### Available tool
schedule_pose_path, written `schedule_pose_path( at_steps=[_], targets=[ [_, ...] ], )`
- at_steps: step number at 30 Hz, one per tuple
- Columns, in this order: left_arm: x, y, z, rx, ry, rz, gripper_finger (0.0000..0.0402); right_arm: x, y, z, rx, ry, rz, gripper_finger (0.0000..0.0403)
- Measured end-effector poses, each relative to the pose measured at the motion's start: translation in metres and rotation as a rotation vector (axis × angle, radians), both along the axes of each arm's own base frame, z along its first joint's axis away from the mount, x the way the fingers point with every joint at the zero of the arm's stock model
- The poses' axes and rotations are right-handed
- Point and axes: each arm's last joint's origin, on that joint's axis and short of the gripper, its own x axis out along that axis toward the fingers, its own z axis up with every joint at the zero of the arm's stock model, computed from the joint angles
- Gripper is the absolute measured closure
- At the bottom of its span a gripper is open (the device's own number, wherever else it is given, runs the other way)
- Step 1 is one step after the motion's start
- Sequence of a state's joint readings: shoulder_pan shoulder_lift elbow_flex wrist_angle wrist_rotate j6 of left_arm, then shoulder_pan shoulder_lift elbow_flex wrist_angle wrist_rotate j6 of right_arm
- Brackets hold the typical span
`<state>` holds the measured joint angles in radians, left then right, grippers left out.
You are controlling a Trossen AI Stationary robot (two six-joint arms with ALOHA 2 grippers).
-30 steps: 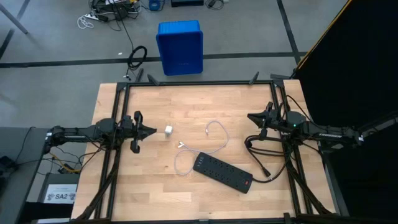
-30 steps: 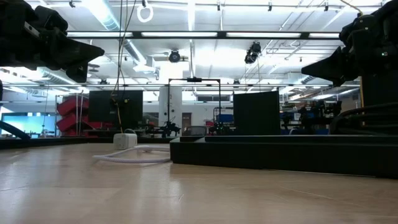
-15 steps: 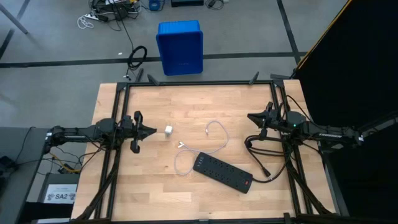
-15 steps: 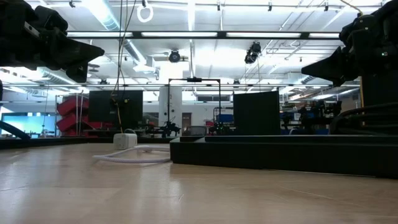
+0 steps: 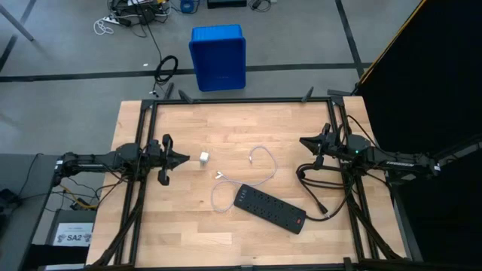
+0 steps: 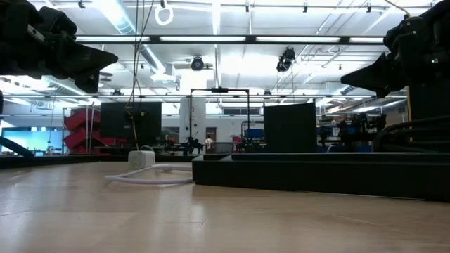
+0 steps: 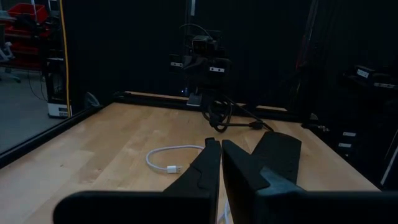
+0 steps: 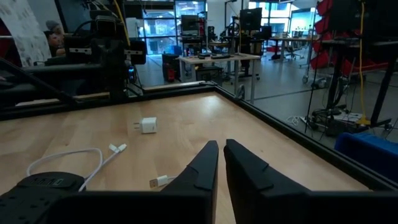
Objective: Insert USB
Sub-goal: Return to Home Position
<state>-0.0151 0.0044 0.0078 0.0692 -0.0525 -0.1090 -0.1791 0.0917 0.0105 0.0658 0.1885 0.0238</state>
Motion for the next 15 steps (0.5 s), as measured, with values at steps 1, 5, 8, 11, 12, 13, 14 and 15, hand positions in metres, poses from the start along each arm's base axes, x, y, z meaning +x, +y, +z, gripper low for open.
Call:
schedule_pose_path(
  at_steps=[1,5,8,11,12,13,14,15],
  targets=[
    [0.0000,0.0000,0.0000,0.000,0.000,0.000,0.0401,0.0000,0.0000,0.0000,0.000,0.000,0.000,0.0395],
    [0.0000,0.0000,0.0000,0.000,0.000,0.000,0.0401,0.0000,0.0000,0.0000,0.000,0.000,0.000,0.0398],
    [0.0000,0.0000,-0.0001,0.000,0.000,0.000,0.0401,0.0000,0.0000,0.0000,0.000,0.000,0.000,0.0398],
    [0.0000,0.0000,-0.0002,0.000,0.001,0.000,0.0401,0.0000,0.0000,0.0000,0.000,0.000,0.000,0.0395],
    [0.0000,0.0000,-0.0002,0.000,0.001,0.000,0.0401,0.0000,0.0000,0.0000,0.000,0.000,0.000,0.0394],
    [0.0000,0.0000,-0.0001,0.000,0.000,0.000,0.0401,0.0000,0.0000,0.0000,0.000,0.000,0.000,0.0394],
    [0.0000,0.0000,-0.0001,0.000,0.000,0.000,0.0401,0.0000,0.0000,0.0000,0.000,0.000,0.000,0.0394],
    [0.0000,0.0000,-0.0001,0.000,0.000,0.000,0.0401,0.0000,0.0000,0.0000,0.000,0.000,0.000,0.0395]
  ],
)
